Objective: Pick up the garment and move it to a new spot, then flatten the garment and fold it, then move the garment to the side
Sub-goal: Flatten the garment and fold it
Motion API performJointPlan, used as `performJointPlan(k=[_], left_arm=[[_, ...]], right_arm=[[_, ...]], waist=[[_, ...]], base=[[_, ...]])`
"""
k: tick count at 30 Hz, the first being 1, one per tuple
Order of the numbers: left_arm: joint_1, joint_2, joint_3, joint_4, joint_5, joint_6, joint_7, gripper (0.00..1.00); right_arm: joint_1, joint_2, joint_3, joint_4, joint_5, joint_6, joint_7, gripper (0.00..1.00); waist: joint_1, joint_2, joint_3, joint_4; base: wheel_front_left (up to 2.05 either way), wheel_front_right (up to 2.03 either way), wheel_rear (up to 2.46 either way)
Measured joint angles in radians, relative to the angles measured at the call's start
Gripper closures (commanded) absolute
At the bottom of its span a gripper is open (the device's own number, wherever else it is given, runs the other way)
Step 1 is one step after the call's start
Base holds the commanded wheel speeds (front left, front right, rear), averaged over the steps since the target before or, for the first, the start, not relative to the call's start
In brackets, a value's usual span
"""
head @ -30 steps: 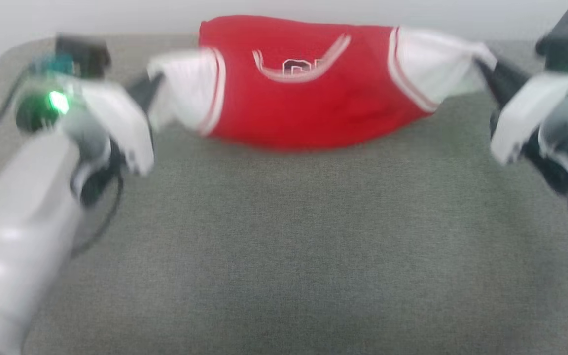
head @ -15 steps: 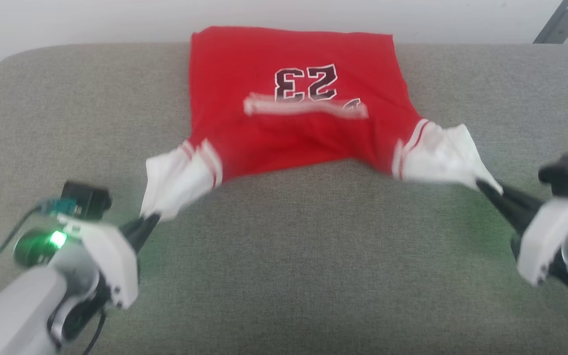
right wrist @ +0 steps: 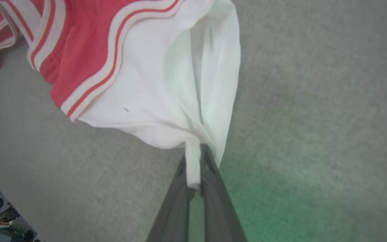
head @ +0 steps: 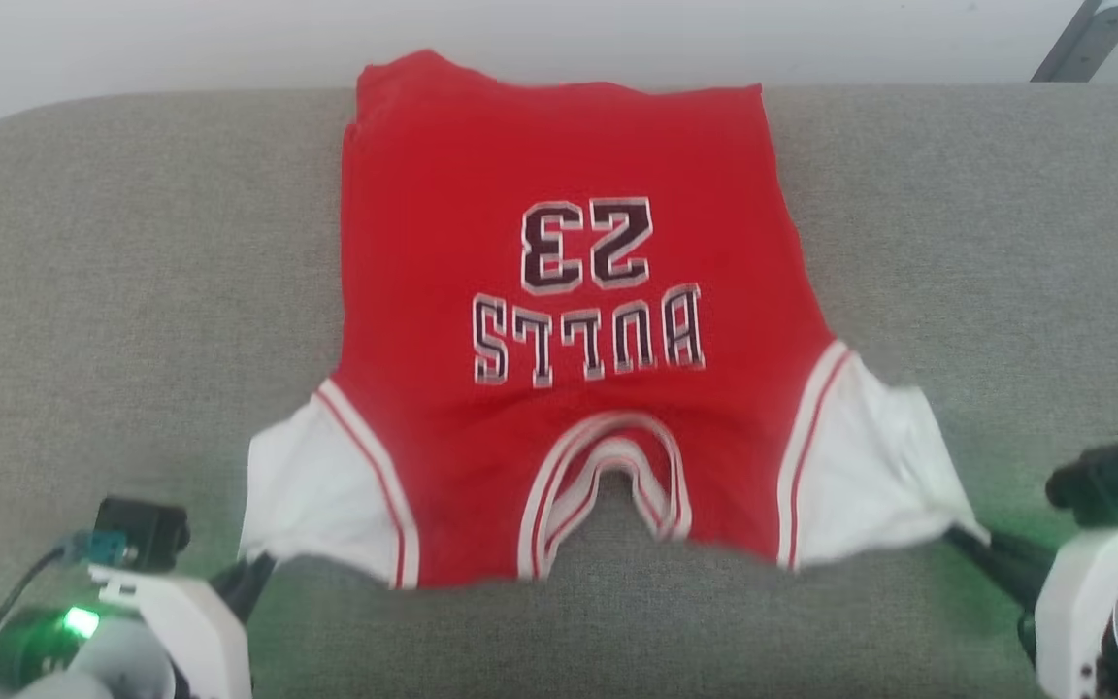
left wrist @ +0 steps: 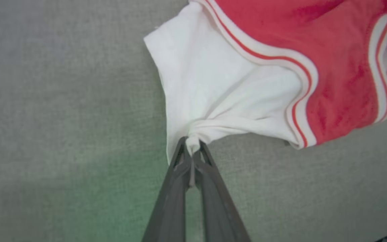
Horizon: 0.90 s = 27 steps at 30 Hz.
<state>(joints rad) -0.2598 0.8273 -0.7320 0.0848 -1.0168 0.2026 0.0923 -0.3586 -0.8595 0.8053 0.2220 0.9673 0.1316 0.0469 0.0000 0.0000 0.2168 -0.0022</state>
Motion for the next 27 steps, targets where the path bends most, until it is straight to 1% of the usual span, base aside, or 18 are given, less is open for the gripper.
performJointPlan(k=[8,10,14,18,21,22,23,24,25,26,27], left_arm=[[0.149,0.054,0.019,-0.091,-0.067,0.084,-0.002,1.00],[0.186,0.065,0.026,-0.112,-0.100,0.107,0.003,1.00],[0.239,0.092,0.035,-0.149,-0.118,0.138,0.003,1.00],[0.256,0.096,0.045,-0.164,-0.119,0.145,-0.025,1.00],[0.252,0.081,0.055,-0.164,-0.108,0.149,-0.058,1.00],[0.246,0.075,0.055,-0.164,-0.100,0.149,-0.066,1.00],[0.237,0.069,0.055,-0.164,-0.092,0.149,-0.077,1.00],[0.225,0.060,0.059,-0.164,-0.084,0.149,-0.089,1.00],[0.213,0.049,0.062,-0.164,-0.081,0.149,-0.099,1.00],[0.203,0.040,0.063,-0.163,-0.074,0.149,-0.110,1.00],[0.192,0.031,0.063,-0.162,-0.063,0.149,-0.123,1.00]], right_arm=[[0.089,-0.068,0.046,-0.074,0.106,0.000,0.113,1.00],[0.115,-0.089,0.054,-0.093,0.135,0.000,0.141,1.00],[0.163,-0.125,0.057,-0.129,0.184,0.000,0.178,1.00],[0.191,-0.122,0.041,-0.128,0.193,0.000,0.176,1.00],[0.194,-0.098,0.029,-0.104,0.174,0.001,0.178,1.00],[0.195,-0.087,0.023,-0.089,0.167,0.001,0.180,0.92],[0.194,-0.077,0.019,-0.082,0.160,0.001,0.187,0.75],[0.194,-0.069,0.012,-0.074,0.148,0.002,0.191,0.51],[0.193,-0.058,0.002,-0.062,0.144,0.002,0.198,0.08],[0.192,-0.051,-0.003,-0.058,0.137,0.003,0.206,0.00],[0.190,-0.048,-0.009,-0.058,0.127,0.006,0.215,0.00]], waist=[[0.0000,0.0000,-0.007,-0.003],[0.0000,0.0000,-0.007,-0.001],[0.0001,0.0000,-0.006,0.003],[0.0000,0.0000,-0.003,0.006],[0.0000,0.0000,0.001,0.008],[0.0001,0.0000,0.003,0.008],[0.0001,0.0001,0.005,0.009],[0.0000,0.0000,0.007,0.009],[0.0000,0.0000,0.010,0.010],[0.0001,0.0001,0.012,0.011],[0.0000,0.0000,0.014,0.012]], base=[[0.00,0.00,0.00],[0.00,0.00,0.00],[0.00,0.00,0.00],[0.00,0.00,0.00],[0.00,0.00,0.00],[0.00,0.00,0.00],[0.00,0.00,0.00],[0.00,0.00,0.00],[0.00,0.00,0.00],[0.00,0.00,0.00],[0.00,0.00,0.00]])
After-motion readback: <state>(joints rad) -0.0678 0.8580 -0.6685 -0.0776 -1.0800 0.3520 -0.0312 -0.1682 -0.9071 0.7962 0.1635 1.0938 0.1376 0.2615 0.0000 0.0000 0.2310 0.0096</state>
